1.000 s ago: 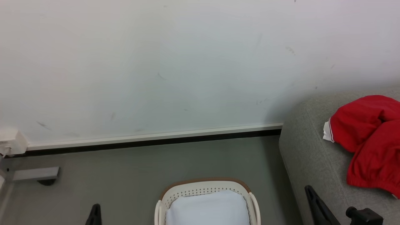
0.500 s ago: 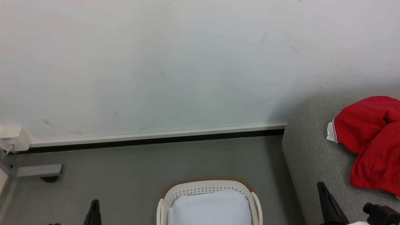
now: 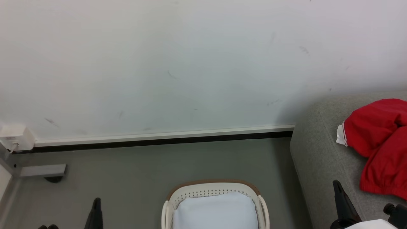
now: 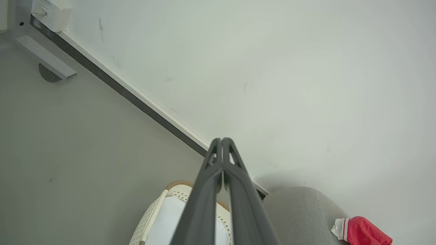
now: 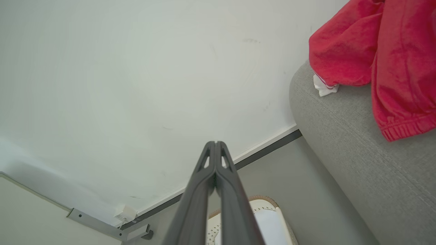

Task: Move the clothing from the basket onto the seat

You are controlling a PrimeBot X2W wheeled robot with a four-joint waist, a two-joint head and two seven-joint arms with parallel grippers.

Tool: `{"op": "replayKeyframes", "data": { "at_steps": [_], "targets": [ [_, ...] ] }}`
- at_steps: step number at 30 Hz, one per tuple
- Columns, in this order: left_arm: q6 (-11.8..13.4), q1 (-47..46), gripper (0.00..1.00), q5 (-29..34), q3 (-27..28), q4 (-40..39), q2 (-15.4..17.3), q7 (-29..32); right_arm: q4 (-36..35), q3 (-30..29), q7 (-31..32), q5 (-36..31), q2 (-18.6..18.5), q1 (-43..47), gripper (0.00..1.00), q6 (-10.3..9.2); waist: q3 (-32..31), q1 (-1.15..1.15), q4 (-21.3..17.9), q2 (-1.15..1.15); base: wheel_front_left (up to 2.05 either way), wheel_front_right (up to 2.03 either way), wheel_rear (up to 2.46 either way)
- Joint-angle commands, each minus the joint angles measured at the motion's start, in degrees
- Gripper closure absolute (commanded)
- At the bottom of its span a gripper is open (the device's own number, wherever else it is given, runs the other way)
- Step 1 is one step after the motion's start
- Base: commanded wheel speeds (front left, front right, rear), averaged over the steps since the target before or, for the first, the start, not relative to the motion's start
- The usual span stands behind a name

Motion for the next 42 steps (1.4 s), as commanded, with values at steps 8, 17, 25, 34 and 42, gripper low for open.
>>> {"op": "replayKeyframes", "data": {
  "at_steps": [8, 17, 25, 34, 42],
  "targets": [
    [-0.49, -2.13, 1.0, -7.43, 0.48, -1.15, 0.52, 1.96, -1.07, -2.21, 1.61, 6.63, 0.25, -1.83, 1.0, -0.03, 0.16, 0.0, 0.49, 0.0, 0.0, 0.0, 0.0],
    [-0.68, -2.91, 1.0, -13.6, 0.63, -1.31, 0.58, 3.59, -1.21, -3.79, 3.12, 12.02, 0.61, -2.12, 1.0, -0.04, 0.33, 0.0, 0.99, 0.0, 0.0, 0.0, 0.0],
    [-0.88, -3.54, 1.0, -18.49, 0.72, -1.43, 0.63, 4.96, -1.3, -5.12, 4.39, 16.4, 0.85, -2.23, 1.0, -0.05, 0.48, 0.0, 1.43, 0.0, 0.0, 0.0, 0.0],
    [-1.04, -4.06, 1.0, -23.17, 0.81, -1.53, 0.66, 6.28, -1.39, -6.38, 5.54, 20.44, 1.06, -2.5, 1.0, -0.06, 0.63, 0.0, 1.88, 0.0, 0.0, 0.0, 0.0],
    [-1.21, -4.61, 1.0, -27.62, 0.91, -1.61, 0.7, 7.46, -1.45, -7.5, 6.64, 24.2, 1.32, -2.76, 1.0, -0.07, 0.77, 0.0, 2.32, 0.0, 0.0, 0.0, 0.0]
  ]
}}
